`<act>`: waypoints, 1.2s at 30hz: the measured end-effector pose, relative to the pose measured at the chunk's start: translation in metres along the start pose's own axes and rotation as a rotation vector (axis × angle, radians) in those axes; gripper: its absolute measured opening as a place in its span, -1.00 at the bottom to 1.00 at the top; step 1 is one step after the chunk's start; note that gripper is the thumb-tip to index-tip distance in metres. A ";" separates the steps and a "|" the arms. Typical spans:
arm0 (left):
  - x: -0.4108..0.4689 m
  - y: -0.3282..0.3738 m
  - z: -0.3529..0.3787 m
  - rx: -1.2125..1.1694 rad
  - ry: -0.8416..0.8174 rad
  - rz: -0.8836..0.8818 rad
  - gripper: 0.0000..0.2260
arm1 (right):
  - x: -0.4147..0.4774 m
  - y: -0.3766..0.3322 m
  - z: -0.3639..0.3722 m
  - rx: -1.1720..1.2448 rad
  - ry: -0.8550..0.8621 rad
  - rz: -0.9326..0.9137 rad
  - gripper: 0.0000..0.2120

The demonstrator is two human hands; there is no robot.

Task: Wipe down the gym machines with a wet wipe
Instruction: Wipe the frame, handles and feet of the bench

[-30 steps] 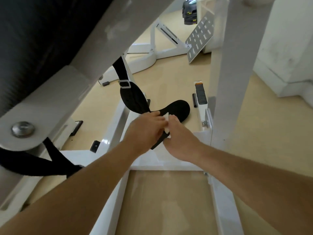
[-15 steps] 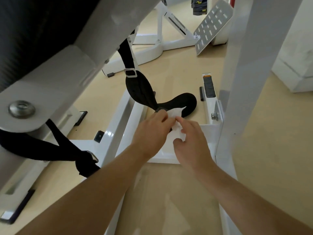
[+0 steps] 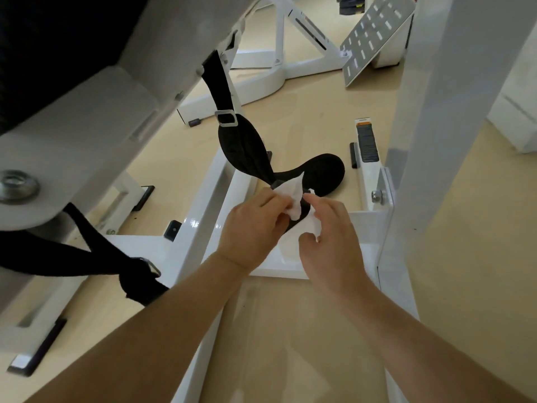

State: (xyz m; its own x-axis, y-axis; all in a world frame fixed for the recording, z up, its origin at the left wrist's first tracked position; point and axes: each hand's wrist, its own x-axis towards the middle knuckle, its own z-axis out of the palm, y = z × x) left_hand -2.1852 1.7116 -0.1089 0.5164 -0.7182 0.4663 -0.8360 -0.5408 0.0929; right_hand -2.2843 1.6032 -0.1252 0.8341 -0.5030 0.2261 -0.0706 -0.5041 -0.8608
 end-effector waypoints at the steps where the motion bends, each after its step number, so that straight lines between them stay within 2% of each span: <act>1: -0.004 -0.003 0.005 0.026 -0.065 0.027 -0.78 | -0.001 0.000 0.002 -0.009 -0.010 -0.001 -0.44; 2: -0.013 -0.007 0.008 0.066 -0.191 0.000 -0.78 | -0.003 0.000 0.003 -0.024 -0.018 0.000 -0.43; 3: -0.024 -0.014 0.011 0.092 -0.303 -0.091 -0.79 | -0.005 0.000 0.003 -0.041 -0.027 0.003 -0.41; 4: -0.034 -0.020 0.011 0.065 -0.335 -0.245 -0.80 | -0.006 0.000 0.003 -0.050 -0.036 0.006 -0.39; 6: -0.039 -0.024 0.003 -0.061 -0.189 -0.438 -0.85 | -0.005 -0.001 0.001 -0.042 -0.049 0.007 -0.36; 8: -0.019 -0.014 -0.004 -0.114 0.018 -0.337 -0.89 | 0.001 0.002 0.000 -0.031 -0.032 -0.001 -0.35; 10: 0.010 0.000 -0.005 -0.110 0.115 -0.189 -0.88 | 0.004 0.004 0.002 -0.043 -0.010 -0.001 -0.37; 12: 0.033 0.008 -0.002 -0.103 0.052 -0.148 -0.84 | 0.003 0.004 0.004 -0.071 -0.009 -0.007 -0.40; 15: 0.052 0.009 0.007 0.027 -0.152 -0.164 -0.75 | 0.003 0.003 0.002 -0.102 -0.038 -0.012 -0.42; 17: 0.064 0.006 0.009 0.020 -0.264 -0.318 -0.71 | 0.003 0.003 -0.001 -0.106 -0.058 -0.010 -0.44; 21: 0.085 -0.005 0.016 -0.330 -0.327 -0.866 -0.80 | 0.001 0.001 -0.007 -0.111 -0.088 0.018 -0.46; 23: 0.086 -0.014 0.017 -0.403 -0.344 -0.984 -0.83 | 0.001 0.001 -0.008 -0.110 -0.100 0.024 -0.46; 27: 0.054 -0.044 0.017 -0.448 -0.381 -1.105 -0.81 | 0.005 -0.002 -0.007 -0.108 -0.108 0.047 -0.49; 29: 0.047 -0.044 0.018 -0.487 -0.295 -1.070 -0.87 | 0.007 -0.003 -0.007 -0.110 -0.100 0.059 -0.50; 32: 0.059 -0.022 0.012 -0.513 -0.192 -0.831 -0.76 | 0.006 -0.004 -0.005 -0.086 -0.092 0.056 -0.48; 34: 0.065 -0.014 0.007 -0.508 -0.236 -0.743 -0.73 | 0.002 -0.004 -0.005 -0.093 -0.092 0.035 -0.47; 36: 0.061 -0.026 0.007 -0.410 -0.312 -0.738 -0.73 | -0.004 -0.001 -0.004 -0.115 -0.111 0.016 -0.46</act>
State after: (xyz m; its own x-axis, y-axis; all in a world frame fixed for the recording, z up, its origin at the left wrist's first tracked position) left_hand -2.1308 1.6788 -0.0892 0.9252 -0.3685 -0.0908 -0.2415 -0.7561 0.6083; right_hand -2.2896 1.6025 -0.1232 0.8874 -0.4339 0.1554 -0.1411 -0.5767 -0.8047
